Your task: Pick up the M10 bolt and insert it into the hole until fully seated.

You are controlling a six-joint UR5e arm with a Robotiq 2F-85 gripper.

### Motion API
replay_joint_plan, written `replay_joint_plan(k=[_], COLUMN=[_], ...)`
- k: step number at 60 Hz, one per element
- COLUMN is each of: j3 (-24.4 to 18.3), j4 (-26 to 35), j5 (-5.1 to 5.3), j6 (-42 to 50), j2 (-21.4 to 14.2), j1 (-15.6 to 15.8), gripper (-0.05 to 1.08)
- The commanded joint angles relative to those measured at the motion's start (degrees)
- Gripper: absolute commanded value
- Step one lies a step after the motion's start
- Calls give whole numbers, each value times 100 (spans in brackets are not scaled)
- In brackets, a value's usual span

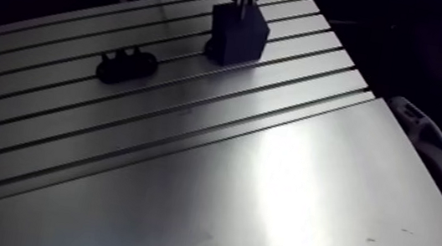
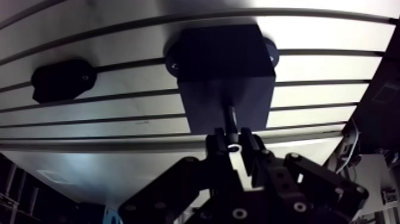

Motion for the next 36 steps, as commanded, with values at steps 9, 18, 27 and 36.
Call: replay_joint_plan(k=[9,18,27,36], j3=[25,17,-44,-88], j4=[-8,-16,-17,-8], j5=[9,0,8,16], j6=[-18,-35,-35,-43], j2=[12,-13,-23,-39], j1=[12,4,3,3], gripper=[29,1,1,1])
